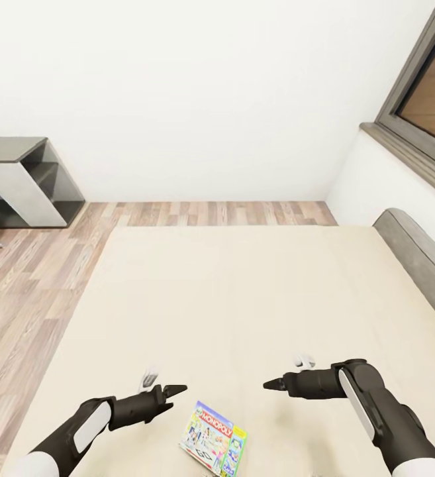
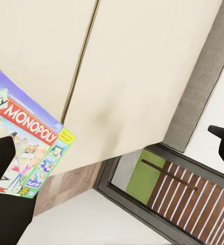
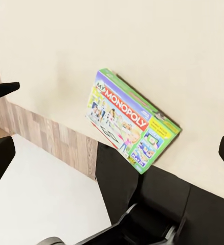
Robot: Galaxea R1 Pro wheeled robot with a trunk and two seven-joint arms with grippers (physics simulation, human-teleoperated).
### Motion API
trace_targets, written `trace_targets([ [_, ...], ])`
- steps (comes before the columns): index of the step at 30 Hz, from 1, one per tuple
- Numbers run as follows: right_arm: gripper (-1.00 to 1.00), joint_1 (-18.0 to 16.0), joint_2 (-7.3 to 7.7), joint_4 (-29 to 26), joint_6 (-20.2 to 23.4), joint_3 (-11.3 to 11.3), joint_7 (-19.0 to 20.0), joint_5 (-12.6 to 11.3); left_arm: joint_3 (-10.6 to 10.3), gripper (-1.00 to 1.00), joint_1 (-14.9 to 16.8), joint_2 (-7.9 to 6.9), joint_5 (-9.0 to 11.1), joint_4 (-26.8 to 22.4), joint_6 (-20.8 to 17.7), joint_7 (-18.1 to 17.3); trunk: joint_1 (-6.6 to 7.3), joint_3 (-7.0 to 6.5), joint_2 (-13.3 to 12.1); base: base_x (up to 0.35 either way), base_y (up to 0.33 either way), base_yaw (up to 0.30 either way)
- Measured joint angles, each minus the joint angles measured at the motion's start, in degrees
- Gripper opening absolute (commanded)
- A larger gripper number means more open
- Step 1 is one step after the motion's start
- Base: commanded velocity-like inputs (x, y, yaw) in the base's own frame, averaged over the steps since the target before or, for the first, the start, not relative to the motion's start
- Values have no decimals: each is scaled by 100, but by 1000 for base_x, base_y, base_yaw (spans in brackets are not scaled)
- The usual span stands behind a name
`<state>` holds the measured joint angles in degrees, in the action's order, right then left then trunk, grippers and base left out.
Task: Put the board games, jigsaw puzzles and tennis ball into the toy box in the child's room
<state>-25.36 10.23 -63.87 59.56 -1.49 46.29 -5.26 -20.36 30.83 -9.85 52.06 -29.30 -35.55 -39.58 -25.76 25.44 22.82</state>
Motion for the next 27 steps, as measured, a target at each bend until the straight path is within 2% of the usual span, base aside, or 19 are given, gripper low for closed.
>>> trace_targets([
  [9, 100, -7, -19, 28, 0, 0, -1, 1, 2, 100, 44, 11, -320, 121, 9, -10, 0, 84, 0, 0, 0, 0],
  [17, 100, -9, -27, 40, 0, 0, -2, 2, 4, 100, 54, 14, -435, 150, 11, -17, 0, 158, 0, 0, 0, 0],
  [27, 100, -9, -20, 43, 0, 0, -1, -9, 5, 100, 58, 23, -476, 161, 12, -17, 0, 251, 0, 0, 0, 0],
])
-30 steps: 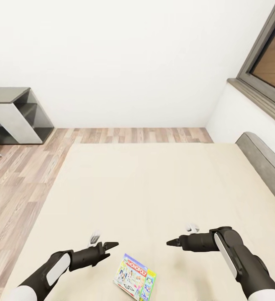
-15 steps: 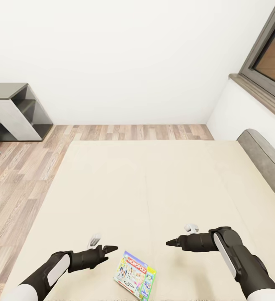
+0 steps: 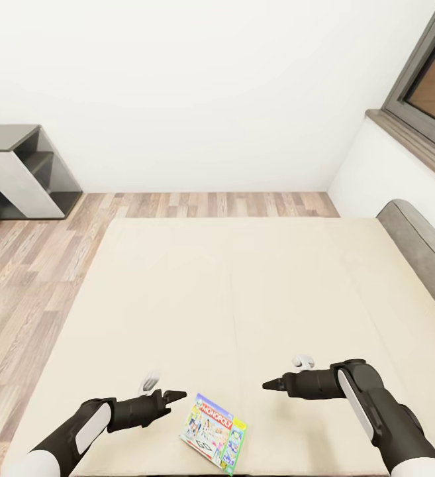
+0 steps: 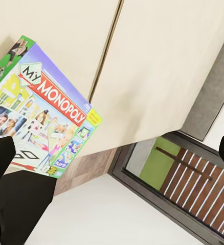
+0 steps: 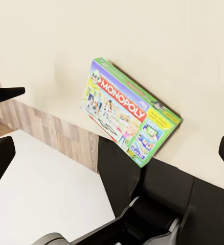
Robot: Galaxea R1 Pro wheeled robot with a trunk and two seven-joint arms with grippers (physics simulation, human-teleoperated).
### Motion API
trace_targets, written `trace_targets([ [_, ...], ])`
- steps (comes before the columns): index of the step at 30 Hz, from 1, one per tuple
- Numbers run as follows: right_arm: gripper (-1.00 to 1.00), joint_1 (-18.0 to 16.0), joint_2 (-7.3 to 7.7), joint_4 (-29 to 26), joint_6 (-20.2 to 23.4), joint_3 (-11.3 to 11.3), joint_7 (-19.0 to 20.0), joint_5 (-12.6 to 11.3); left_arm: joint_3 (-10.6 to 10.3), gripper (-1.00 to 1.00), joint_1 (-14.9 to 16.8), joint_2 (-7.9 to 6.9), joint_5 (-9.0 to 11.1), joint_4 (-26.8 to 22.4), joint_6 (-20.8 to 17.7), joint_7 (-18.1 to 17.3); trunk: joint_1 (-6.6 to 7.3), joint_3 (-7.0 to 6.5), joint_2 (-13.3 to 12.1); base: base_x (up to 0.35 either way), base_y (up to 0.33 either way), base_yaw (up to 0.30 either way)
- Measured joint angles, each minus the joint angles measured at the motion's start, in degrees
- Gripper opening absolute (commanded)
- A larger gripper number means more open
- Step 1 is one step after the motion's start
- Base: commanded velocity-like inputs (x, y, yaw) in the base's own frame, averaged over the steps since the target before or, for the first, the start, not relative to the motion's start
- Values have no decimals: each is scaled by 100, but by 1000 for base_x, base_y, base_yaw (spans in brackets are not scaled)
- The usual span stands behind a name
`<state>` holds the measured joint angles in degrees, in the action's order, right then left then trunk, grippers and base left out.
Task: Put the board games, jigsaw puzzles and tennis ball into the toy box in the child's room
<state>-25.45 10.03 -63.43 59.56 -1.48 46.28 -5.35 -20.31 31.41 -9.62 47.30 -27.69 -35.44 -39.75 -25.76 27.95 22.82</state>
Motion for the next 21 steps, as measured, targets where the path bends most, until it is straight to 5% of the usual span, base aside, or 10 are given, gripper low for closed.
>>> trace_targets([
  [21, 100, 0, -1, 0, 0, 0, 1, -7, 8, 100, 1, 9, -14, 10, 2, 5, 0, 195, 0, 0, 0, 0],
])
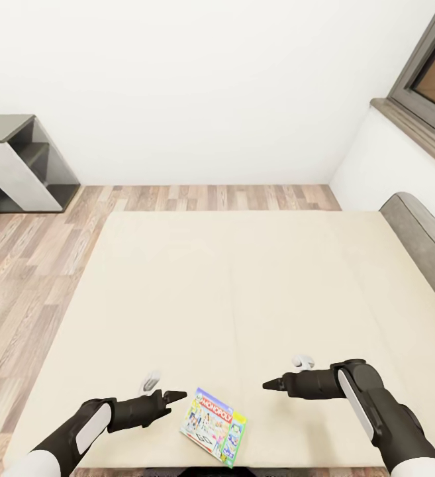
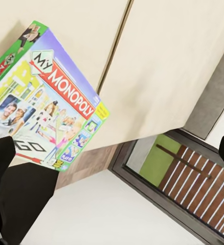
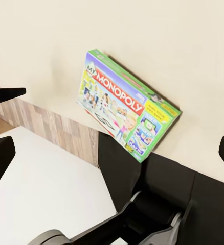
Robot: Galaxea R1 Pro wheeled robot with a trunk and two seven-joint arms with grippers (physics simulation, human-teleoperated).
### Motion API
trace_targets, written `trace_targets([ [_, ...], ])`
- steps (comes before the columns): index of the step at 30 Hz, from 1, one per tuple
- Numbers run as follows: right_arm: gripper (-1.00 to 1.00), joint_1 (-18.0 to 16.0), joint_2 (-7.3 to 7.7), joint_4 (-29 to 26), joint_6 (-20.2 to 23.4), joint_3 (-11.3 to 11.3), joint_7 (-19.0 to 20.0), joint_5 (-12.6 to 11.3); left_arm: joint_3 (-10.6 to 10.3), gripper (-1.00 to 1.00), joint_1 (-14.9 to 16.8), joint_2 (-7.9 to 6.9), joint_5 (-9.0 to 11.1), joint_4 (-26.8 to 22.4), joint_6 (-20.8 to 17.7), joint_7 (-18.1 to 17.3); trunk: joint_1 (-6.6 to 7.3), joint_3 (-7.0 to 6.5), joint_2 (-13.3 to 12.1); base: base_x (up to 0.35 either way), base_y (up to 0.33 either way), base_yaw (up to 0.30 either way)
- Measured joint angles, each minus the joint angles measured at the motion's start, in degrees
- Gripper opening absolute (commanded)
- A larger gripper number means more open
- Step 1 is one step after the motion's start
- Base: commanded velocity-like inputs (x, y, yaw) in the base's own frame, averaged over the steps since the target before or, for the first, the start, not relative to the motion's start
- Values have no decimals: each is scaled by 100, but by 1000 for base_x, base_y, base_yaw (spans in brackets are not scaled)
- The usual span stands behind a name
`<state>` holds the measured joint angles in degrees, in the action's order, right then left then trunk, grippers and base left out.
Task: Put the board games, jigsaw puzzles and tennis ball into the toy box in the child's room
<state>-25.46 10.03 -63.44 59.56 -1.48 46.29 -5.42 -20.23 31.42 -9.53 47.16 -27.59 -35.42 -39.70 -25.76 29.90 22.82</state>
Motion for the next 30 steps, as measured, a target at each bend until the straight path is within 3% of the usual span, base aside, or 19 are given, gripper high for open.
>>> trace_targets([
  [12, 100, 3, 23, -9, 1, 28, 29, 6, 13, 100, -3, -5, 2, -3, 160, -5, 0, 84, 0, 0, 0, 0],
  [24, 100, 56, 45, -9, -228, 469, 49, 10, -2, 100, -13, 3, 21, -116, 471, -77, 0, 104, 1, 0, 0, 0],
  [30, 100, 82, 46, -61, -356, 568, 54, 9, -8, 100, -32, 2, 21, -247, 515, -126, 0, 106, 1, 0, 0, 0],
])
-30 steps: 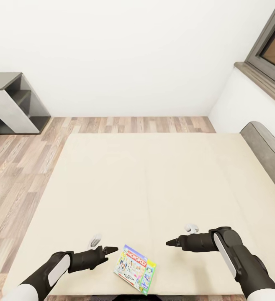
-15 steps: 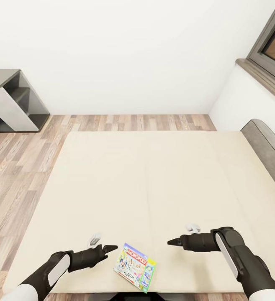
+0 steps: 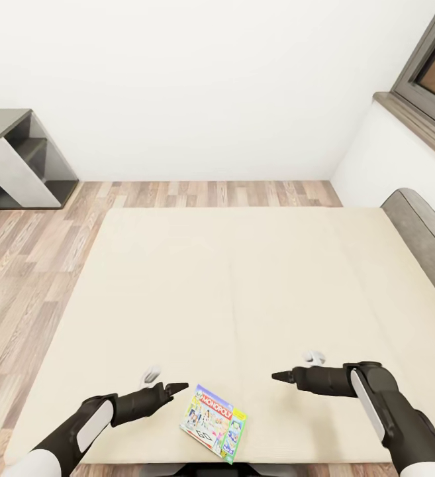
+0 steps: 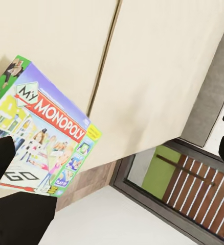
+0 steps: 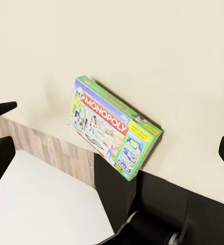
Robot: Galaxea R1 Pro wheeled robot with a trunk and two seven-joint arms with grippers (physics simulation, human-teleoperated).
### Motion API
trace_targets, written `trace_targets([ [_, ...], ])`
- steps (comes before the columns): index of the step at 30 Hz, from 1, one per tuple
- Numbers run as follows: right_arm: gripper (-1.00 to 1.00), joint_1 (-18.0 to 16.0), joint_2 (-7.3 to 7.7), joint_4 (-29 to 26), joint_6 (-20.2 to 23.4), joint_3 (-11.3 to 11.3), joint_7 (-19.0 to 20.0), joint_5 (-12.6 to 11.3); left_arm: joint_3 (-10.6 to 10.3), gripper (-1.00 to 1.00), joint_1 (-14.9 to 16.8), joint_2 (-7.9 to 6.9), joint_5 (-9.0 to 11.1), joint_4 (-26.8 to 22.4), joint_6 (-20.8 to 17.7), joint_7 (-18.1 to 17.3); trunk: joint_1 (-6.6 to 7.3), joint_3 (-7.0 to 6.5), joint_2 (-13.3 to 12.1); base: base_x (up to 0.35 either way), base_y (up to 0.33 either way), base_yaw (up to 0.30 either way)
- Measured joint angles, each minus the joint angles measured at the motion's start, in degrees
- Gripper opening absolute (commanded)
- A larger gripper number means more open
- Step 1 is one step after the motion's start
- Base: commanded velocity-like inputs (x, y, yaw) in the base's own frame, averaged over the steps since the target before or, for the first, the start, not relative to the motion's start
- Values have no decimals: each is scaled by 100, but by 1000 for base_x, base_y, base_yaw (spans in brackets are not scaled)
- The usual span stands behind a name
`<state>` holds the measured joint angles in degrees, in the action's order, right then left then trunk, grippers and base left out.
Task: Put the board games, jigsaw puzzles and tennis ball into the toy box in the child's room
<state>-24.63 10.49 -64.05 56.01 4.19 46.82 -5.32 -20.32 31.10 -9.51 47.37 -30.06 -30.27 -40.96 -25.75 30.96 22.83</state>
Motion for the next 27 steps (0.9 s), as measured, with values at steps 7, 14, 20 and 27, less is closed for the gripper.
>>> trace_targets([
  [7, 100, 27, 17, -102, -98, 75, 3, 4, -5, 100, -29, 0, 0, -193, 30, -38, 0, 1, 0, 0, 0, 0],
  [14, 100, 32, 9, -138, -130, 96, -1, 10, -7, 100, -40, -1, 1, -254, 40, -52, 0, 2, 0, 0, 0, 0],
  [20, 100, 6, -15, -181, -85, 76, -8, 8, 0, 100, -44, -6, 1, -278, 44, -66, 0, 2, 0, 0, 0, 0],
  [27, 100, -15, -41, -204, -82, 50, -12, 30, 11, 100, -46, -8, 21, -289, 42, -82, 0, 8, 0, 0, 0, 0],
])
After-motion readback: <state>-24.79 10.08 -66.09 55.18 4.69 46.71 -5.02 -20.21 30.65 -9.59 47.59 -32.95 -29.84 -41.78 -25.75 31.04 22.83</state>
